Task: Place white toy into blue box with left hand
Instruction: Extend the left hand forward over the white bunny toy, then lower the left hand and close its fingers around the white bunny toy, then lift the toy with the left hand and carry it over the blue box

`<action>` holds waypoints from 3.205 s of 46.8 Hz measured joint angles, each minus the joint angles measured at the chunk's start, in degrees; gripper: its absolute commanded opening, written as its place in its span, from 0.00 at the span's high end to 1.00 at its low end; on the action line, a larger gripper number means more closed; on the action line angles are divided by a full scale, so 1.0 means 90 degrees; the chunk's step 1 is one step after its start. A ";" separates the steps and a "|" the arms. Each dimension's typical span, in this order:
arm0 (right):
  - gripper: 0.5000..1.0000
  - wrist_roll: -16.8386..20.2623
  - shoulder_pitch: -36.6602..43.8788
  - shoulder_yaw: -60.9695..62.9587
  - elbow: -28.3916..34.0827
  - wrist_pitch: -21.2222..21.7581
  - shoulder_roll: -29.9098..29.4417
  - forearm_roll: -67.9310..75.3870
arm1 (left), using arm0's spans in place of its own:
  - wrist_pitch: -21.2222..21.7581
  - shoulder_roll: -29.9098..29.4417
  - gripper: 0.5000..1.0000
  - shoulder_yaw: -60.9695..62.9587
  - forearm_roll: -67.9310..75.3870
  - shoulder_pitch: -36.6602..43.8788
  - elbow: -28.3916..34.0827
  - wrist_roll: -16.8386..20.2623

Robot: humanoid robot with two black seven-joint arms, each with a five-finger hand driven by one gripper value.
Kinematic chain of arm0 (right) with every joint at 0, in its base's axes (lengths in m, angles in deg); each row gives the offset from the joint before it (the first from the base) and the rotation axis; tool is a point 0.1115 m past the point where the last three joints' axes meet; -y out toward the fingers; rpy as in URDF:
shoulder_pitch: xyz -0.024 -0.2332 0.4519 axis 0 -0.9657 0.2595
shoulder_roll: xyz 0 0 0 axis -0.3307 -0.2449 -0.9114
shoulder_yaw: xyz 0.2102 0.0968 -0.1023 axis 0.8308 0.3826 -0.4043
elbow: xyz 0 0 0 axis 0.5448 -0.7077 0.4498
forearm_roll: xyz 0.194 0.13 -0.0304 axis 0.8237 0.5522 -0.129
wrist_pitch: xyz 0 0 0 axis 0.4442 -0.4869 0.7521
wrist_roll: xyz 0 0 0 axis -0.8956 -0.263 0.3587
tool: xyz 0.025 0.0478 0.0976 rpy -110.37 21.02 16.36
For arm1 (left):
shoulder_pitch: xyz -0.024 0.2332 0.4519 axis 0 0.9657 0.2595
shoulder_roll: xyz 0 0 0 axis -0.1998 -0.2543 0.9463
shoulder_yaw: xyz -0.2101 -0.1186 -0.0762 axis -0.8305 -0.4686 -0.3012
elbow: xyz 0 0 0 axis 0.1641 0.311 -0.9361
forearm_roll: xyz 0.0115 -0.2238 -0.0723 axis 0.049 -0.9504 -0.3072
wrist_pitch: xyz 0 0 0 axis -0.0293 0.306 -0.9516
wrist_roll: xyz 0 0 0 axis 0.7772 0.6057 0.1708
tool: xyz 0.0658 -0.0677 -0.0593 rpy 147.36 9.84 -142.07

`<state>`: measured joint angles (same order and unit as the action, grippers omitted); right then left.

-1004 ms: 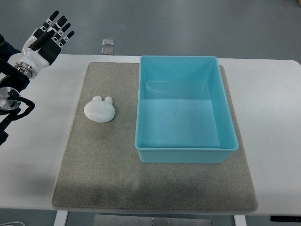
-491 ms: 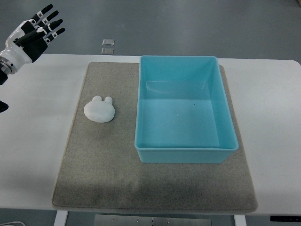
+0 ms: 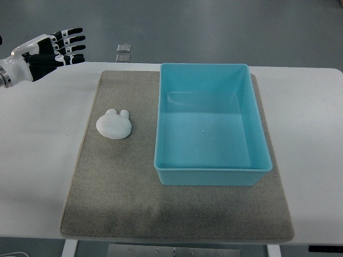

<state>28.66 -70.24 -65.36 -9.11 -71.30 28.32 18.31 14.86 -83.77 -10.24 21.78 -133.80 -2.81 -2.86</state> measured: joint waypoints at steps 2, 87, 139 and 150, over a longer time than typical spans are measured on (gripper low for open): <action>0.13 0.0000 0.0000 0.0000 0.0000 0.0000 0.0000 0.0000 | 0.0005 -0.0036 0.01 0.0191 0.0142 -0.0128 -0.0159 -0.0004; 0.13 0.0000 -0.0001 0.0000 0.0000 0.0000 0.0000 0.0000 | 0.1458 -0.0014 0.04 0.2246 0.4983 -0.1519 -0.1655 -0.0125; 0.13 0.0000 0.0000 0.0000 0.0000 0.0000 0.0000 0.0000 | 0.2014 0.0489 0.79 0.2467 0.6091 -0.1422 -0.1618 -0.0442; 0.13 0.0000 0.0000 0.0000 0.0000 0.0000 0.0000 0.0000 | 0.2202 0.0637 1.00 0.2665 0.6102 -0.1446 -0.1604 -0.0672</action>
<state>28.66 -70.25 -65.37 -9.12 -71.30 28.32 18.31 34.68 -78.04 13.75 76.69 -146.81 -17.24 -8.90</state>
